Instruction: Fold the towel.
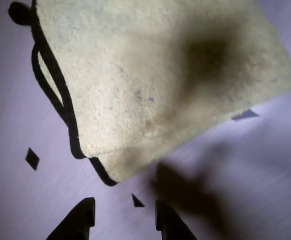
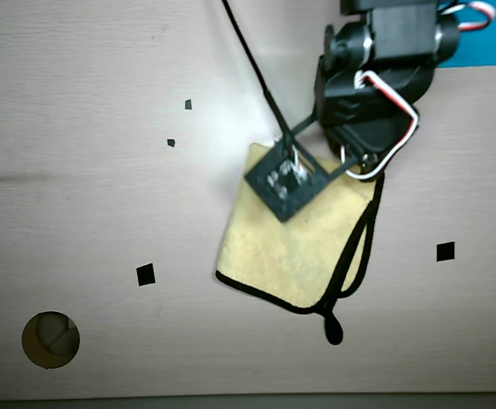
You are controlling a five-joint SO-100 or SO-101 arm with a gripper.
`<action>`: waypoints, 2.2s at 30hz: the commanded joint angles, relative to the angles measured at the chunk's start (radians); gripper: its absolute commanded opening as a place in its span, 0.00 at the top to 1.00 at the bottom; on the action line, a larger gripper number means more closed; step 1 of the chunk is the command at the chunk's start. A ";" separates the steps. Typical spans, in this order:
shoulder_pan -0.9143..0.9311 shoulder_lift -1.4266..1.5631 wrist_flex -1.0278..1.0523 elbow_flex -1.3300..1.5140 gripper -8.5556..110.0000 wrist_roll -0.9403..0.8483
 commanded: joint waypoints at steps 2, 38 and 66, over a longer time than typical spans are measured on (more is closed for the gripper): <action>-0.006 0.043 0.006 0.017 0.89 0.121; -0.078 -0.428 -0.156 -0.356 0.76 0.902; 0.034 -0.548 -0.382 -0.330 0.93 0.951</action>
